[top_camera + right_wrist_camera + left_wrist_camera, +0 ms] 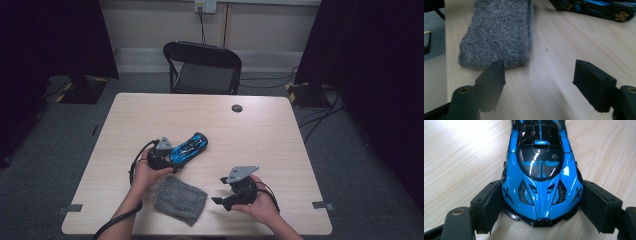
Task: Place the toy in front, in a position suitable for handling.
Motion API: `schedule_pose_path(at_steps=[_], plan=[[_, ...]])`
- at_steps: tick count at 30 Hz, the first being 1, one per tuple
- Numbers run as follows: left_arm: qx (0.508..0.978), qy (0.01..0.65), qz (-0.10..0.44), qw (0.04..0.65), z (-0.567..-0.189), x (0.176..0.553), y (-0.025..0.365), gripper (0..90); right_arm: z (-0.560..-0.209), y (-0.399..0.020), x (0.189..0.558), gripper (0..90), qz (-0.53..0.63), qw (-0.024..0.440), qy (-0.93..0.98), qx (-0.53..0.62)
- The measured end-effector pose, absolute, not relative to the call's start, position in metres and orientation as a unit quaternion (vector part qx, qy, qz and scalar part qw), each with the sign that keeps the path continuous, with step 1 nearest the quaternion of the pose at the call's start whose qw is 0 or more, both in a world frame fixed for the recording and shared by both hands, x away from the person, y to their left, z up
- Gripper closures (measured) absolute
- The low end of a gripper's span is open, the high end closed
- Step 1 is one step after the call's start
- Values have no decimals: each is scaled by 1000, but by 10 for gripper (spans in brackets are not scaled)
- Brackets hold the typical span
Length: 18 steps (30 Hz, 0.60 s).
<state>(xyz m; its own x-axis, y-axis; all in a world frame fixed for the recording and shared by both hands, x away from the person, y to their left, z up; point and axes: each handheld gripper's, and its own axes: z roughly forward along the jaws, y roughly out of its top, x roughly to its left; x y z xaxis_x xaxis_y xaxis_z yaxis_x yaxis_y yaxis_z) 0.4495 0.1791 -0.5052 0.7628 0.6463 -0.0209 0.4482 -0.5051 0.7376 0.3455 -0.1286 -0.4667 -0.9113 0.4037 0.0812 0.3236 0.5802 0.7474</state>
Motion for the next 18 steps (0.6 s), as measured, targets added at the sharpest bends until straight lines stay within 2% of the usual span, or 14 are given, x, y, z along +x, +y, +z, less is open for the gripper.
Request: schedule_pose_path(at_steps=[5,10,18], plan=[[857,320,131,383,-505,449,179,216,-466,-105,341,291,417,32,888,188],[856,321,130,383,-505,449,179,216,-470,-85,337,398,418,21,892,168],[858,319,130,382,-505,449,179,216,-475,-66,339,391,423,26,891,164]])
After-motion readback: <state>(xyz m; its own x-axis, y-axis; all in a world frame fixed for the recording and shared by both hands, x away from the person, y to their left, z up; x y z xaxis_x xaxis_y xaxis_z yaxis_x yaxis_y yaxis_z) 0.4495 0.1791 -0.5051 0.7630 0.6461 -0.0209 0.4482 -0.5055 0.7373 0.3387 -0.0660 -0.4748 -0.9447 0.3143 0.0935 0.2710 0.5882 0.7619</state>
